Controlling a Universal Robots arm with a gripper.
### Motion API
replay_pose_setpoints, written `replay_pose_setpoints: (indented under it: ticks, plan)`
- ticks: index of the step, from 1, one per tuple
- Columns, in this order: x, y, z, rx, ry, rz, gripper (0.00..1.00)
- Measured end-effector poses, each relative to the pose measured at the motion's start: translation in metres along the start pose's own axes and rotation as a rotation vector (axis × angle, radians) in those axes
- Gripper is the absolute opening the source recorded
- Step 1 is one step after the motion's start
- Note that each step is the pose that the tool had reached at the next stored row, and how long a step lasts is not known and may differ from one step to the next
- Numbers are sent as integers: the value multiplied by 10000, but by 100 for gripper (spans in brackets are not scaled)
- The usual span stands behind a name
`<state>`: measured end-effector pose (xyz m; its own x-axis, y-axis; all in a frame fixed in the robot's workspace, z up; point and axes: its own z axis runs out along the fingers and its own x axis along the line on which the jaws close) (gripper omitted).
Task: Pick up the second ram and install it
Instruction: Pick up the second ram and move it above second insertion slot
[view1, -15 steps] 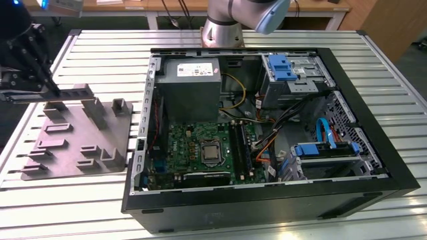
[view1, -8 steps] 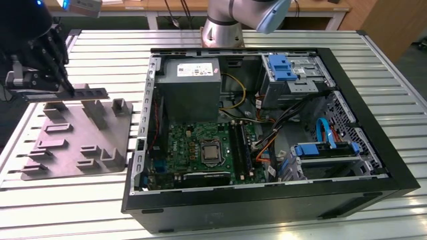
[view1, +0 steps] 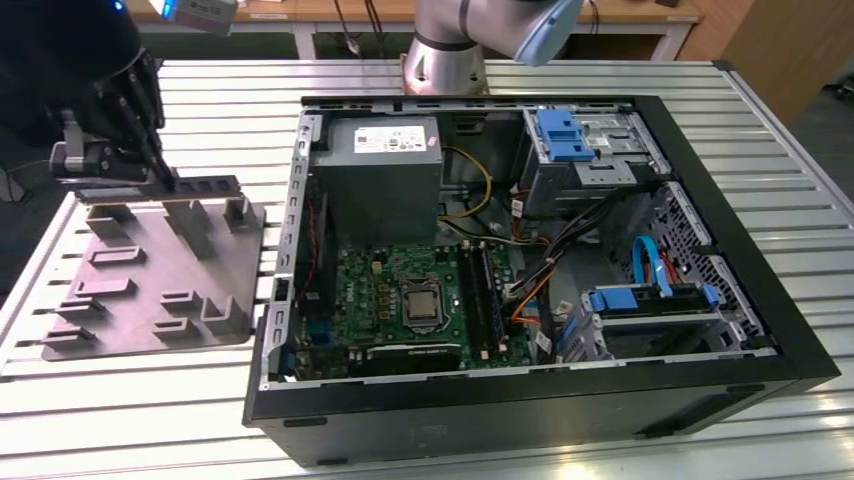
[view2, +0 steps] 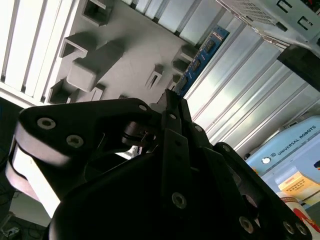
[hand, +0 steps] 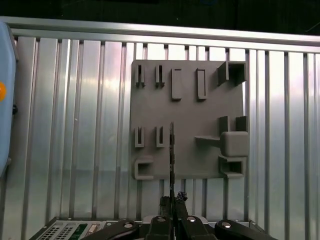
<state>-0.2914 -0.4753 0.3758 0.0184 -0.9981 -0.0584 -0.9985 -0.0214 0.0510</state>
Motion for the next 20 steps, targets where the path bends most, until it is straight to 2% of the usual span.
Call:
replay_pose_setpoints:
  ticks: [11, 12, 20]
  plan:
    - [5, -272, -11, -18, -1, 1, 14]
    - [6, -332, -14, -24, 0, 1, 14]
    - [10, -559, -24, -42, 0, 3, 14]
